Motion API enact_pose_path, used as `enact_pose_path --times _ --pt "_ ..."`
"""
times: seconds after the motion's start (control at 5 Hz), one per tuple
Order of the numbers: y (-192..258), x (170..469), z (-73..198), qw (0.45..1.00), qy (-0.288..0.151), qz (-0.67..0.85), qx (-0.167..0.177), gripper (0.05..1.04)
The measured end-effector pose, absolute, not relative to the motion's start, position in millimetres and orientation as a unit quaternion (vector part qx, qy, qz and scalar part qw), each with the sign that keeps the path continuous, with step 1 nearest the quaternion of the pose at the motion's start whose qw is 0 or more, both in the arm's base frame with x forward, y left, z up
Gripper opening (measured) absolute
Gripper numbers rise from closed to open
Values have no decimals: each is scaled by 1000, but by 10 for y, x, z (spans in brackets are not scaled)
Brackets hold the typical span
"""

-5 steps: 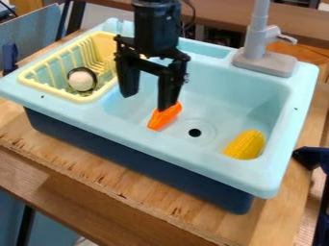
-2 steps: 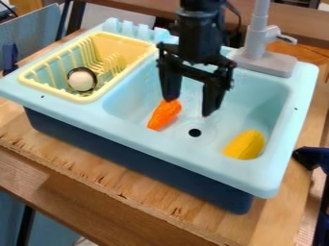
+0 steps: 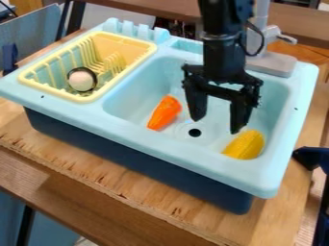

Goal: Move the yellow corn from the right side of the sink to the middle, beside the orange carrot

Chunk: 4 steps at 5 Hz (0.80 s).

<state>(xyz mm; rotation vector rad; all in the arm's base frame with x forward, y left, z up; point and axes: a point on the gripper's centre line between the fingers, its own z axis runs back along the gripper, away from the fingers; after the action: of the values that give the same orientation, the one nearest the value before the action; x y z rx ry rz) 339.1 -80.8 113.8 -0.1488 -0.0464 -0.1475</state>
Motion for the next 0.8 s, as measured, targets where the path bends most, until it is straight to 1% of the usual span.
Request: enact_pose_path --times 0.2,0.4,0.8 --pt "-883 3412 1121 991 -35 -81 -96 1001" --pt "-934 3395 1050 990 -36 -80 -115 1001" --pt "-1072 3289 808 984 -10 -86 -153 1001"
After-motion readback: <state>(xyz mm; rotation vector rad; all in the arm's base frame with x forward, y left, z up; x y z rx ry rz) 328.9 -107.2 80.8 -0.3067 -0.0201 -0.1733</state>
